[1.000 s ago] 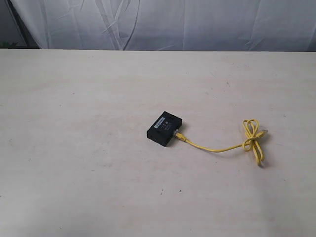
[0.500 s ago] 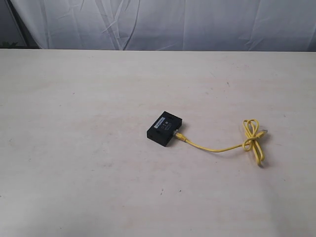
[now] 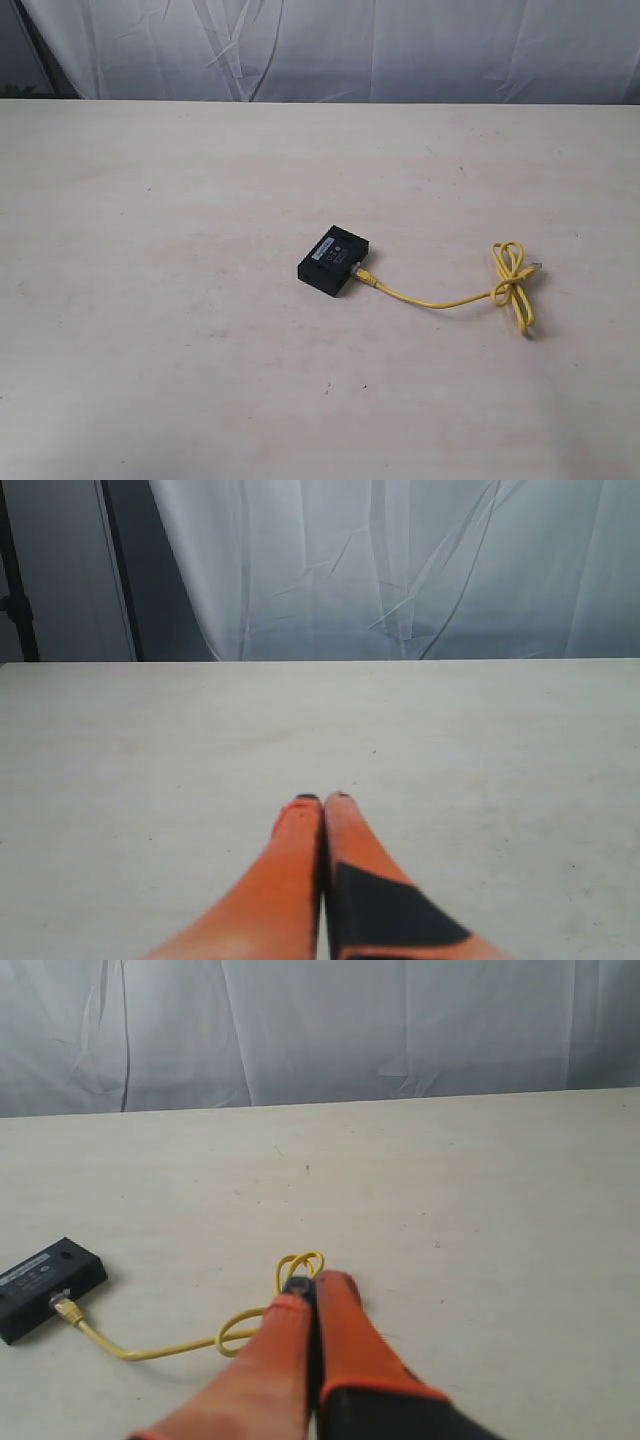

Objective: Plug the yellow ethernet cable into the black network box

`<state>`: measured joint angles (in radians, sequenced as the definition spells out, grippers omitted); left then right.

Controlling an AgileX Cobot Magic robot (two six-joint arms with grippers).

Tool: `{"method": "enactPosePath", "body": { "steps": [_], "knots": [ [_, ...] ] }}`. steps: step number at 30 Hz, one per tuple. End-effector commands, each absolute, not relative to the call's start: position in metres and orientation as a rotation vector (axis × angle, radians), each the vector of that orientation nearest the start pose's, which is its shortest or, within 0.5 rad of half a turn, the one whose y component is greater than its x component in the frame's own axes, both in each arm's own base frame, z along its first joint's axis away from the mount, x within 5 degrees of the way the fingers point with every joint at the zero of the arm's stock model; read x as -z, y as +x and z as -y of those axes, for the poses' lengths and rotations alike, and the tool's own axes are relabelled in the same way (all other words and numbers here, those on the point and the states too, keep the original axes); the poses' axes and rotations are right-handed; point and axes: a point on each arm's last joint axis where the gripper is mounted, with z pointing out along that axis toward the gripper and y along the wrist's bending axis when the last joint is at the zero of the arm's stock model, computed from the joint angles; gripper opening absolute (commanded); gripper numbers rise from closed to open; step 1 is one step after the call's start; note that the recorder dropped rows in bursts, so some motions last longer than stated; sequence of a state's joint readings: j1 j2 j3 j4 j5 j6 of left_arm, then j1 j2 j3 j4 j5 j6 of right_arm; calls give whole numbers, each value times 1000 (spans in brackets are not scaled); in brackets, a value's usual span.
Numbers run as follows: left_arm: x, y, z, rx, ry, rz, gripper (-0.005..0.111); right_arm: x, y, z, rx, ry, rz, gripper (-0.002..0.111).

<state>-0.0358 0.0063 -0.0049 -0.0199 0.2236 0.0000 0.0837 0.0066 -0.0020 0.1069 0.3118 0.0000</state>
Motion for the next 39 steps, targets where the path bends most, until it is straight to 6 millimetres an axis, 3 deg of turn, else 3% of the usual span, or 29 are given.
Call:
{"method": "enactPosePath", "body": {
  "steps": [1,39],
  "knots": [
    [-194,56,2,35,18,-1692,0,-186,54,-7,-158,-1,-1791,-1],
    [-194,56,2,29,23,-1692,0,-186,54,-8,-183,16,-1791,-1]
  ]
}}
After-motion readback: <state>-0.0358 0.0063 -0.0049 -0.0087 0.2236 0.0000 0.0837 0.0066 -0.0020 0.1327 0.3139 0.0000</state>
